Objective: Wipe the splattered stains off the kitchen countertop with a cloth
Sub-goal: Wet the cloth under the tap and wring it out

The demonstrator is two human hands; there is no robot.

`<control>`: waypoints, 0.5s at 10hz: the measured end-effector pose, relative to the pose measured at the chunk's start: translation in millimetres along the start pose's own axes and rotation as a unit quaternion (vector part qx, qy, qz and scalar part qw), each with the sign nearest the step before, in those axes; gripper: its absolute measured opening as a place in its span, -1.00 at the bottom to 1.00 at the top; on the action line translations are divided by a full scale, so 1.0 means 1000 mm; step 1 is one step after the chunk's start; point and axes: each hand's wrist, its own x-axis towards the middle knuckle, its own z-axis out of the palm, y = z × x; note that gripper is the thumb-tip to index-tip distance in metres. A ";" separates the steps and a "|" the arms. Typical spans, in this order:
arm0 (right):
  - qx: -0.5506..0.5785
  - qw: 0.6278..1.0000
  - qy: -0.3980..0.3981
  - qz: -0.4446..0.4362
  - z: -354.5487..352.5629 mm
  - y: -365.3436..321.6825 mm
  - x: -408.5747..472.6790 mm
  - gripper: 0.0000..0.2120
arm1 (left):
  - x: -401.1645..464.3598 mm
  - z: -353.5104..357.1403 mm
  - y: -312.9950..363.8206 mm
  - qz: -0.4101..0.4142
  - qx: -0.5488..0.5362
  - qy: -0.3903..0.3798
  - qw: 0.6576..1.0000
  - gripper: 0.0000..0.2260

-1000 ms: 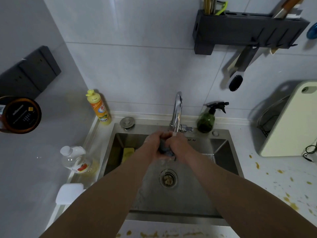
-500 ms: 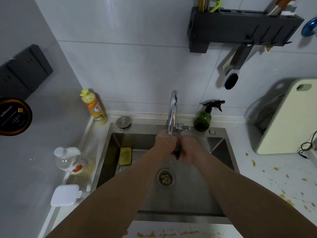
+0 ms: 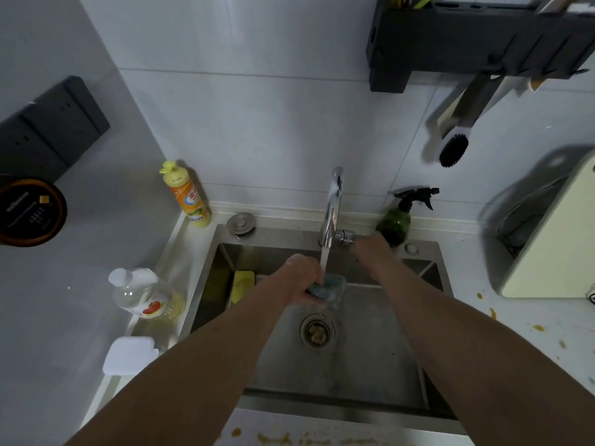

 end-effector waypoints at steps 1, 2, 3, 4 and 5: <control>-0.183 0.976 -0.050 -0.104 -0.001 0.001 0.010 -0.72 | 0.000 0.008 -0.001 -0.007 0.016 -0.025 1.000 -0.53; -0.116 0.990 -0.024 -0.070 0.004 -0.006 0.008 -0.73 | 0.009 0.013 -0.001 -0.026 -0.053 0.028 0.998 -0.62; -0.188 0.974 -0.042 -0.119 0.009 -0.012 -0.014 -0.74 | -0.004 0.011 0.005 0.039 0.224 0.087 0.970 -0.60; -0.168 0.969 -0.092 -0.158 0.015 -0.006 -0.039 -0.74 | 0.004 0.007 0.006 0.082 0.315 0.128 0.937 -0.70; 0.028 0.976 -0.212 -0.048 0.028 0.019 -0.069 -0.68 | 0.003 0.022 0.013 0.062 0.143 0.161 0.974 -0.73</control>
